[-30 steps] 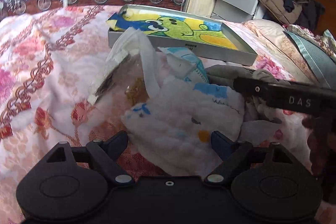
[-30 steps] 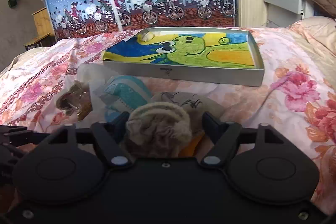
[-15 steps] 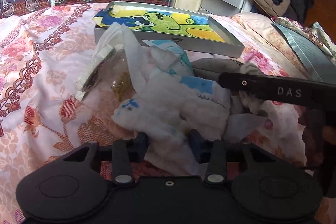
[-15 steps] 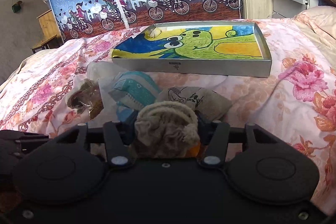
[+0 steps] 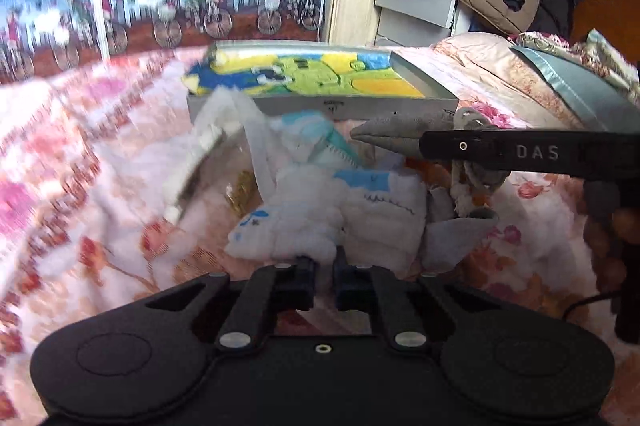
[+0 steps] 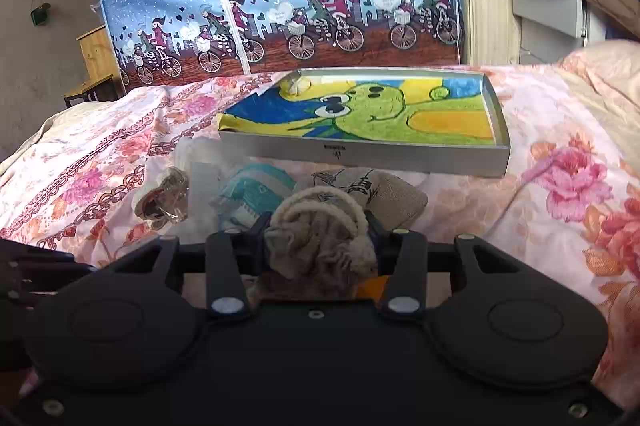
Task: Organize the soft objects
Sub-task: 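Grasp the white cloth with the left gripper while the right gripper lifts the pouch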
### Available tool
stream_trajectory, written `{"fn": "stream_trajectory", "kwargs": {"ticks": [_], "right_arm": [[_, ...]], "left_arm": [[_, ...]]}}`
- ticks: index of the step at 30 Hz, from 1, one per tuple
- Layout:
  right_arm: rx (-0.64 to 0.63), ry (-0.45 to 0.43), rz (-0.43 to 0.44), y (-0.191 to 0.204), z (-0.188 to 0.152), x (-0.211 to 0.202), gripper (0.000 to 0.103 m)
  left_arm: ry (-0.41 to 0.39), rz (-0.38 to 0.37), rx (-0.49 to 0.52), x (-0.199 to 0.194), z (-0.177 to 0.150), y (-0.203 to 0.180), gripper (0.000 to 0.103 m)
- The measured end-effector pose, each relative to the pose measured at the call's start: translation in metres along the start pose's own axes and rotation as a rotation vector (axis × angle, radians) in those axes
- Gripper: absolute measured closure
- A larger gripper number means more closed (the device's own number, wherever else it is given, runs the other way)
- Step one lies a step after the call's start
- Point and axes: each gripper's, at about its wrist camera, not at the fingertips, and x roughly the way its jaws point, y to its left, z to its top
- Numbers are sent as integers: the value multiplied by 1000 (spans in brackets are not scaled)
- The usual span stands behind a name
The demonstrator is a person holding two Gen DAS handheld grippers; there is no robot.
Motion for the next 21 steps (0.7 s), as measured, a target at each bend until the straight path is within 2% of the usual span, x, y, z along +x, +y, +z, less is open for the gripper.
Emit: {"fn": "stream_trajectory", "kwargs": {"ticks": [9,16,21], "right_arm": [[-81,-76,-14,9,9,-14,67],[-104,-135,-28,10,16,-25,66],[-112,-176,-17,10,20,-34,66]], "left_arm": [[-53,215,279,-39,-6,-33,96],[-137,252,282,-72,7,-42,96],[-208,242,279,-97,15,-47,96]]}}
